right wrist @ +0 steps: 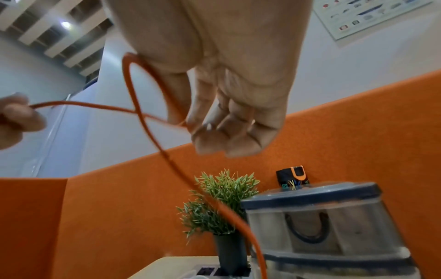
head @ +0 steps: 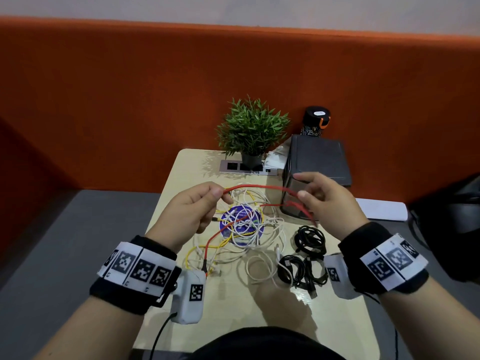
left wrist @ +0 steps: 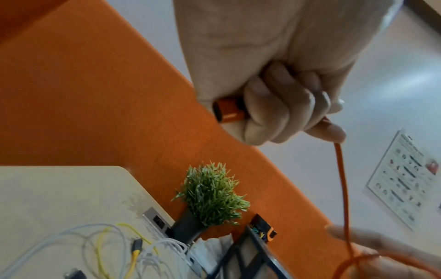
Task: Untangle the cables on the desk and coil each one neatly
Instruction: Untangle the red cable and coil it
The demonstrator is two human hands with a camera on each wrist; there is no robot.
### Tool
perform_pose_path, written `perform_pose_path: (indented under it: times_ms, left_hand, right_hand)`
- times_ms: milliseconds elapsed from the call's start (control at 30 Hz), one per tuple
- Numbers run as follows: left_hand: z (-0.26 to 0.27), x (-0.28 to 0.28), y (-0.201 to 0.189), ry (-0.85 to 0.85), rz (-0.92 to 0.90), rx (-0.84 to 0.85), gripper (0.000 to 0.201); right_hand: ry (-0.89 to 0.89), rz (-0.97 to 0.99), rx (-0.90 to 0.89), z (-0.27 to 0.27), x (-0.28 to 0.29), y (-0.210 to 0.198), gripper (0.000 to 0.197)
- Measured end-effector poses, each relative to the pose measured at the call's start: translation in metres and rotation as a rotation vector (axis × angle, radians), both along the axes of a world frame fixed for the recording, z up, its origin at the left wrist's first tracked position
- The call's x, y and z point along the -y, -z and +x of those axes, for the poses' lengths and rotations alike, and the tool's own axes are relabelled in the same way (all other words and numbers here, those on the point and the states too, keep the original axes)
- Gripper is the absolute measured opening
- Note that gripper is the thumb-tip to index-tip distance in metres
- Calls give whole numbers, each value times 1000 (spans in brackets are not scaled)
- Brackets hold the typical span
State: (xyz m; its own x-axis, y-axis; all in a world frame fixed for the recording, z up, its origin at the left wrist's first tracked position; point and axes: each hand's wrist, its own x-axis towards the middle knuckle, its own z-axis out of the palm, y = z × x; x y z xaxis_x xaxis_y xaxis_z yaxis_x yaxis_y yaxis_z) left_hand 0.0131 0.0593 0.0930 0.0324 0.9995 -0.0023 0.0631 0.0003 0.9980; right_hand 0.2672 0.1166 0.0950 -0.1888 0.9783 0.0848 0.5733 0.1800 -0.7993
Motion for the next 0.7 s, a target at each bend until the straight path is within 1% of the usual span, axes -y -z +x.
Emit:
perform_pose_path:
  times_ms: [33,67,133,200,267,300,367,433,500,533,633,667,700]
  left_hand:
    - [3,0,-2,8,-13,10,29]
    - [6,0,-3,25,-26,28,30]
    - [13,0,-4,69,-39,82,29]
    - [21,-1,-4,104,-49,109,27]
    - [29,-1,-7,152,-59,162,25]
    - [32,-1,-8,183,-59,196,26]
    - [36,-1,-11,256,-71,280,30]
    - [38,0,-12,363,-98,408,37]
    - [39,1,-13,444,-104,515,47]
    - [41,1,-14,457,-94,551,44]
    - [49,2,-20,411,-28,608,24]
    - [51,1,-23,382,-10,614,23]
    - [52,-1,-24,352,1,636,23]
  right_hand:
    - [-10,4,35,1,1,-1,28]
    - [-15,13,34,0,2,-5,30]
    - [-63,29,-51,-6,8,-13,30]
    - [-183,20,-100,-19,17,-18,31]
    - [-302,21,-88,-33,26,-17,33]
    - [-333,24,-108,-38,28,-16,33]
    - [-324,7,-205,-44,31,-14,29]
    - [-290,-2,-308,-45,29,-11,31]
    - [-295,6,-360,-46,25,-6,33]
    - [-308,9,-379,-47,24,-4,33]
    - [-347,-40,-423,-53,20,3,32]
    - [-349,-80,-435,-54,19,6,35]
    - [-342,-106,-407,-54,19,8,41]
